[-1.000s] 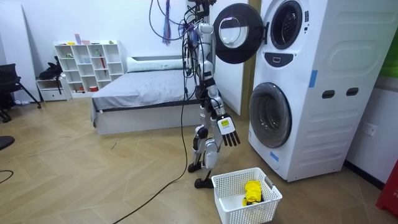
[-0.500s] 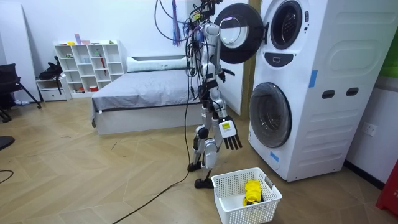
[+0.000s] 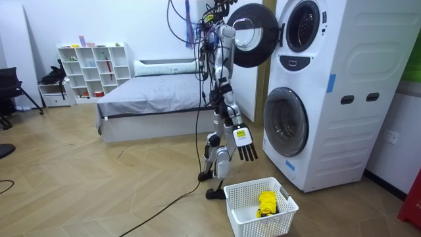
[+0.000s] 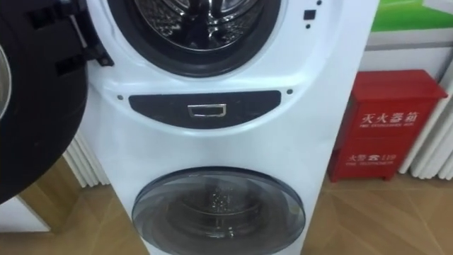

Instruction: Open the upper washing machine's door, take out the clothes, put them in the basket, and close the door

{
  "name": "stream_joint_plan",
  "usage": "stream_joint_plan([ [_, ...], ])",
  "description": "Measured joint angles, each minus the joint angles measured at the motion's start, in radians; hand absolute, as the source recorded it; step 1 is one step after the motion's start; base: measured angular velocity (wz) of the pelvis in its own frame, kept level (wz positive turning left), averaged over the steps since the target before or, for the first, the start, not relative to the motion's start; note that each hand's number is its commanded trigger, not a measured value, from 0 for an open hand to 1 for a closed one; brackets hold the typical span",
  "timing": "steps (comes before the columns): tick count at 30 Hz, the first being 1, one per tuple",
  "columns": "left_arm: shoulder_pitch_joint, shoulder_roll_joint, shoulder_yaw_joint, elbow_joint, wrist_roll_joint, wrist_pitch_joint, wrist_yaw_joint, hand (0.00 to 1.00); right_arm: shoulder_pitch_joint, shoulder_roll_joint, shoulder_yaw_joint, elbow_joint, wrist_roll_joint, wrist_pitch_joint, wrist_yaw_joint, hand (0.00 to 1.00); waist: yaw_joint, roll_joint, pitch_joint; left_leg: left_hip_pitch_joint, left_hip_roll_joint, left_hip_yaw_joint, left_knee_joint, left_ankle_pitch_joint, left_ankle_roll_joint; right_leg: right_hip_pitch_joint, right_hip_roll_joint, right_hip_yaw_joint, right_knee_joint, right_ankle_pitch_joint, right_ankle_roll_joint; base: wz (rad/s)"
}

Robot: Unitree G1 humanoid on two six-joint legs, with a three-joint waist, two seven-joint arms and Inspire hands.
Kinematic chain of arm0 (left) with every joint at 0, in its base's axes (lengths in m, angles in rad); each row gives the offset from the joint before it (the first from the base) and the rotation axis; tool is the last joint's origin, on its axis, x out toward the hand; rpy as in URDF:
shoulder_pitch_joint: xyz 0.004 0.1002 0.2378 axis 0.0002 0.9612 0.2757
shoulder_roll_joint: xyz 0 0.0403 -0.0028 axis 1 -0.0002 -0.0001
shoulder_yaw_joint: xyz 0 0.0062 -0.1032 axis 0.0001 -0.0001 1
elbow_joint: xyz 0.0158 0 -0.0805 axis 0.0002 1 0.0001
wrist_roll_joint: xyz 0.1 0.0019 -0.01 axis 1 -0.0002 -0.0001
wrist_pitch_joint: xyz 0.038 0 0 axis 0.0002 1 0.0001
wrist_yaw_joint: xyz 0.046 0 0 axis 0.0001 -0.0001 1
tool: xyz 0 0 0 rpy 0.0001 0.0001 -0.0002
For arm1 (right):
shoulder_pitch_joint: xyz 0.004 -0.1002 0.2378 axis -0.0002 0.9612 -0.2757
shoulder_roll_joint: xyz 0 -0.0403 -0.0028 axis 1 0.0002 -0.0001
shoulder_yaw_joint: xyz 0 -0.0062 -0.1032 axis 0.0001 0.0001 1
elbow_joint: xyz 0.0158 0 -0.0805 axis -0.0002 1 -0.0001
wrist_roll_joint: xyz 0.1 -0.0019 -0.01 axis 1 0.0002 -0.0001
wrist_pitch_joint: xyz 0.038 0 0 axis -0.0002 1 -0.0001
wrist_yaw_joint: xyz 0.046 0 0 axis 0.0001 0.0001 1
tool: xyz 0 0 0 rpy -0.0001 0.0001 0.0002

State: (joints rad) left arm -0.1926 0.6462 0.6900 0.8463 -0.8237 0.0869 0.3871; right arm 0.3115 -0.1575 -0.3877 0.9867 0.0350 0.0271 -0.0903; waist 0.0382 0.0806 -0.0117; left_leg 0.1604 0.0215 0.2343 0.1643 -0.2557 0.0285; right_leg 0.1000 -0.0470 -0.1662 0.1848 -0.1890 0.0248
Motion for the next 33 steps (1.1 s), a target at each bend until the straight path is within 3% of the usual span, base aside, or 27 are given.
stream_joint_plan([
  [3, 0.000, 0.028, 0.016, 0.039, 0.004, 0.011, 0.012, 0.00, 0.015, 0.003, 0.001, -0.030, -0.029, 0.013, 0.002, 0.00, 0.017, 0.011, -0.0014, -0.004, -0.001, -0.005, 0.000, 0.000, 0.000, 0.005, 0.000, -0.002, 0.002, -0.001, 0.000, 0.06],
  [9, 0.000, 0.081, 0.016, 0.044, 0.063, 0.020, 0.025, 0.00, 0.033, -0.003, 0.001, -0.054, -0.078, 0.018, 0.019, 0.00, 0.029, -0.001, -0.0025, -0.013, -0.002, -0.032, 0.004, 0.000, 0.000, 0.005, -0.002, -0.021, 0.003, -0.002, 0.001, 0.11],
  [14, -0.003, 0.087, 0.003, -0.053, 0.103, 0.020, 0.025, 0.00, 0.041, -0.004, 0.001, -0.065, -0.128, 0.017, 0.029, 0.00, 0.027, -0.012, -0.0033, -0.030, -0.003, -0.048, 0.007, 0.000, 0.000, 0.002, -0.002, -0.028, 0.003, -0.002, 0.001, 0.10],
  [18, -0.067, 0.091, -0.057, -0.129, 0.171, 0.019, 0.027, 0.00, 0.051, -0.007, -0.001, -0.071, -0.204, 0.017, 0.051, 0.00, 0.019, -0.020, 0.0014, -0.026, -0.012, -0.073, 0.018, 0.001, 0.001, 0.011, -0.005, -0.032, 0.001, -0.002, 0.001, 0.16],
  [21, -0.069, 0.091, -0.098, -0.168, 0.192, 0.018, 0.042, 0.00, 0.040, -0.012, -0.005, -0.063, -0.202, 0.015, 0.059, 0.00, 0.000, -0.037, 0.0123, -0.030, -0.013, -0.100, 0.032, 0.001, 0.001, 0.021, -0.010, -0.046, -0.001, -0.002, 0.001, 0.26],
  [24, -0.076, 0.090, -0.150, -0.193, 0.200, 0.016, 0.043, 0.00, 0.032, -0.030, -0.005, -0.060, -0.205, 0.014, 0.070, 0.00, -0.011, -0.048, 0.0134, -0.047, -0.015, -0.104, 0.040, 0.002, 0.004, 0.017, -0.015, -0.029, 0.000, -0.002, 0.002, 0.30],
  [29, -0.080, 0.080, -0.250, -0.190, 0.210, 0.016, 0.034, 0.00, 0.005, -0.039, -0.005, -0.059, -0.224, 0.007, 0.089, 0.00, -0.046, -0.050, 0.0143, -0.050, -0.024, -0.107, 0.029, 0.010, 0.018, 0.020, -0.025, -0.040, 0.000, 0.002, 0.008, 0.14],
  [33, -0.079, 0.009, -0.277, -0.185, 0.229, 0.016, 0.036, 0.00, 0.002, -0.039, 0.016, -0.045, -0.239, -0.009, 0.097, 0.00, -0.068, -0.060, 0.0205, -0.054, -0.025, -0.106, 0.032, 0.012, 0.021, 0.018, -0.026, -0.029, 0.001, 0.007, 0.014, 0.03],
])
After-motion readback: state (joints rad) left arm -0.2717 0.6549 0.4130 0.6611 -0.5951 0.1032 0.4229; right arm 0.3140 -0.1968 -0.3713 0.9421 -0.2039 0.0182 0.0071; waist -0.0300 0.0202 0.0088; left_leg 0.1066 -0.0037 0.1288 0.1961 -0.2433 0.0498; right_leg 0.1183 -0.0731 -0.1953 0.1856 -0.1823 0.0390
